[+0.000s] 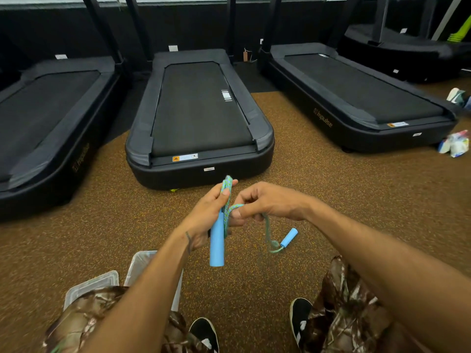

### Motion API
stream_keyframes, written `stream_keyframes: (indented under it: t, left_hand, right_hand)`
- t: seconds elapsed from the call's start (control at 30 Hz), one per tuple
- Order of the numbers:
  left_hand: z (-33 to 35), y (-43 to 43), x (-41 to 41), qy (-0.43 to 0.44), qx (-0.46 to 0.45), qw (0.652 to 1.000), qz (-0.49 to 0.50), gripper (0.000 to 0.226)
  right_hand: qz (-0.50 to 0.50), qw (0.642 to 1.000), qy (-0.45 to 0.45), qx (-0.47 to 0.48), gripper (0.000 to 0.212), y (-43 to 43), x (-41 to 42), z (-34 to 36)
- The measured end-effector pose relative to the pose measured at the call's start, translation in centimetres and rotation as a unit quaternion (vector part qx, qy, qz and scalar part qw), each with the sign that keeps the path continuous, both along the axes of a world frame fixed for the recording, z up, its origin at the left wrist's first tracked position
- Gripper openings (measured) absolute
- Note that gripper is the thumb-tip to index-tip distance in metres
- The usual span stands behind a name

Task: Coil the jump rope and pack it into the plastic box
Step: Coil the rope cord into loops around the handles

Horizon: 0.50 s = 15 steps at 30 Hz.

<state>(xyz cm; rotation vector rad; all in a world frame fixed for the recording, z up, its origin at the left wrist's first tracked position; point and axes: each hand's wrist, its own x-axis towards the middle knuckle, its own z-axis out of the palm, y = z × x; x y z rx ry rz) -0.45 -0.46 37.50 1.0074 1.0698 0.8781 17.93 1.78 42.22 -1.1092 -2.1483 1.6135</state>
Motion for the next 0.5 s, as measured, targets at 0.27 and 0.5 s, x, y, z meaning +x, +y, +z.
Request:
stream_keyframes:
  t: [0.27, 0.5]
  left_hand:
    - [0.2, -0.7, 0.6, 0.006, -0.051, 0.998, -0.029, 0.026]
    - [0.7, -1.0, 0.8, -0.032, -0.089, 0.994, -0.057, 0.027]
  right_hand:
    - [-0.065, 0.994, 0.061, 0.069, 0.018, 1.1, 0.6, 0.2]
    - [-0.121, 0.984, 0.093, 0.096, 0.016, 1.5, 0.9, 0.0]
